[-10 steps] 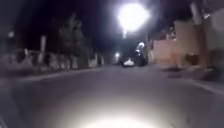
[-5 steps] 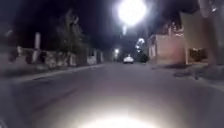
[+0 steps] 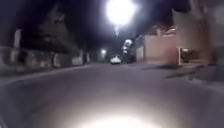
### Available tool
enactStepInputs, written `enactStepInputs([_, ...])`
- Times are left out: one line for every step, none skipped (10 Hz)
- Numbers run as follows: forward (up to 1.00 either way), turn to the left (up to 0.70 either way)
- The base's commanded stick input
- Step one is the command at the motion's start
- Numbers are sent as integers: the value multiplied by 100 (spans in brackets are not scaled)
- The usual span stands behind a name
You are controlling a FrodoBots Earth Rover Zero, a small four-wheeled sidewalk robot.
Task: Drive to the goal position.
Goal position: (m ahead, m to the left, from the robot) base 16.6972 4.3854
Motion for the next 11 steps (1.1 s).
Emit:
enactStepInputs([100,0])
enactStepInputs([100,0])
enactStepInputs([100,0])
enactStepInputs([100,0])
enactStepInputs([100,0])
enactStepInputs([100,-15])
enactStepInputs([100,-32])
enactStepInputs([100,-39])
enactStepInputs([100,-9])
enactStepInputs([100,0])
enactStepInputs([100,0])
